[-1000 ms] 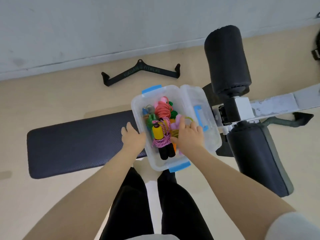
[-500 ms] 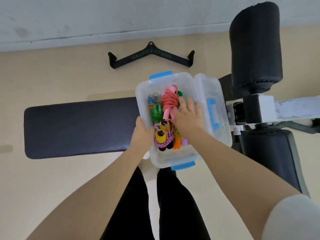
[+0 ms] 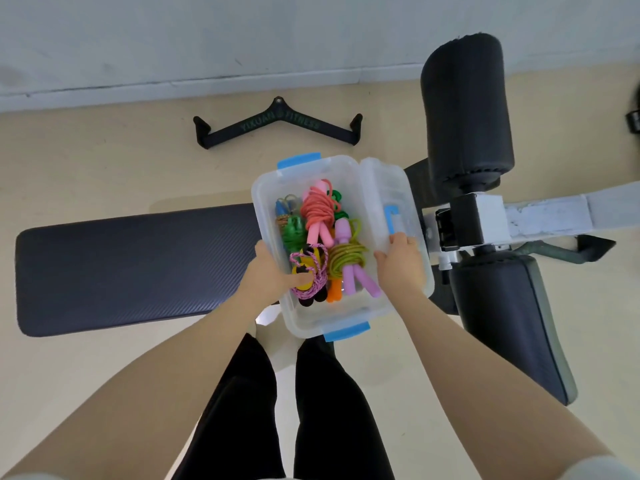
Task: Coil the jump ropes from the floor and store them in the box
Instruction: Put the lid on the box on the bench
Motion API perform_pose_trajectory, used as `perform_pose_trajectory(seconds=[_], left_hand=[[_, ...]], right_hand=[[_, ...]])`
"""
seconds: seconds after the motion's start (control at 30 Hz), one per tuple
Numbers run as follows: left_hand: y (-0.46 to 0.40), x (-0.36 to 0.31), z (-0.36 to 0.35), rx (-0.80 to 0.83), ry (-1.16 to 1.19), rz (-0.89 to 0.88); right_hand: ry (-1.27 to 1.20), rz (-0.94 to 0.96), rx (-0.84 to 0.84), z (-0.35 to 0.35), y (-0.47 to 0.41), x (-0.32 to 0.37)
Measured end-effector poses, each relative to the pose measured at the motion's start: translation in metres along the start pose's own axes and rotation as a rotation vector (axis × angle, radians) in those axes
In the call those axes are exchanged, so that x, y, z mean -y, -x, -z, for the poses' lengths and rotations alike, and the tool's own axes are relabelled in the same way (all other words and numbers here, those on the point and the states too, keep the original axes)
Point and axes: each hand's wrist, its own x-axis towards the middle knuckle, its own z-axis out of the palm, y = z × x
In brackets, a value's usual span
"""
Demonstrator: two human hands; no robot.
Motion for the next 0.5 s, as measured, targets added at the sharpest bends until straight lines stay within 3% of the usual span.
perform_pose_trajectory(seconds=[0.2, 0.33, 0.5], left_hand=[[-0.005, 0.005, 0.000, -0.093, -0.052, 0.032], [0.001, 0.015, 0.004, -0.137, 0.186, 0.118], [0.012, 0.042, 0.018, -0.247, 0.493, 0.270]], right_hand=[[0.052, 0.130, -0.145, -0.004, 0.009, 0.003], [0.093, 0.253, -0.186, -0.001, 0.020, 0.029], [0.228, 0.458, -0.111, -0.005, 0.037, 0.063]])
